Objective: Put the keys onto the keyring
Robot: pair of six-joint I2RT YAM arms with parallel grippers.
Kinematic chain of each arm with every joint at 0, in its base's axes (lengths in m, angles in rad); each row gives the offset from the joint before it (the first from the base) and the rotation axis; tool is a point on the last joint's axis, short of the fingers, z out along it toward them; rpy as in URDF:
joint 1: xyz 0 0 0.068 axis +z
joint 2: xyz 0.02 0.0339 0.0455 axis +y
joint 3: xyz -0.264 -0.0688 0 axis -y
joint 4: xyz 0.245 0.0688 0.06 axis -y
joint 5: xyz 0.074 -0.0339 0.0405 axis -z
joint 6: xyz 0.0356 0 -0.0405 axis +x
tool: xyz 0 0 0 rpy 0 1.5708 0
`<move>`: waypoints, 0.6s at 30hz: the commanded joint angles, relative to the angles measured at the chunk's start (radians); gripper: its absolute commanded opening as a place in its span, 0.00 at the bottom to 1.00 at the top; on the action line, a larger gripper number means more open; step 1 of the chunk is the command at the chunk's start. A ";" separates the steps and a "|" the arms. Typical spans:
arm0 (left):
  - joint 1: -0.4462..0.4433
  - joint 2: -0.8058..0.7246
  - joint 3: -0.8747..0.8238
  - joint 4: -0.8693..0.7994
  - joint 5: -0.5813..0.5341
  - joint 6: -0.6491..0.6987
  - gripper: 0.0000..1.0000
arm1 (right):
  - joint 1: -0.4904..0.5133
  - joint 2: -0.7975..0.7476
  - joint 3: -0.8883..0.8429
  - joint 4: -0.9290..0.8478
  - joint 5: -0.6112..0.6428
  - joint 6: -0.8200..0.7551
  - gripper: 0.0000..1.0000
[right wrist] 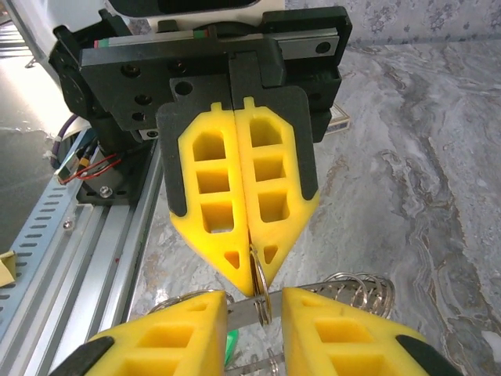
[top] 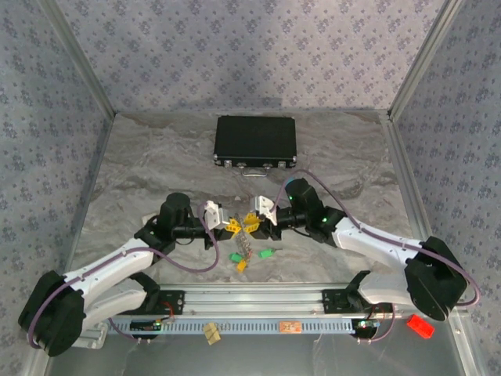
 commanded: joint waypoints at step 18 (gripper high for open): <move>-0.006 -0.026 0.009 0.009 -0.023 -0.003 0.31 | -0.010 -0.005 0.039 -0.023 0.023 0.003 0.00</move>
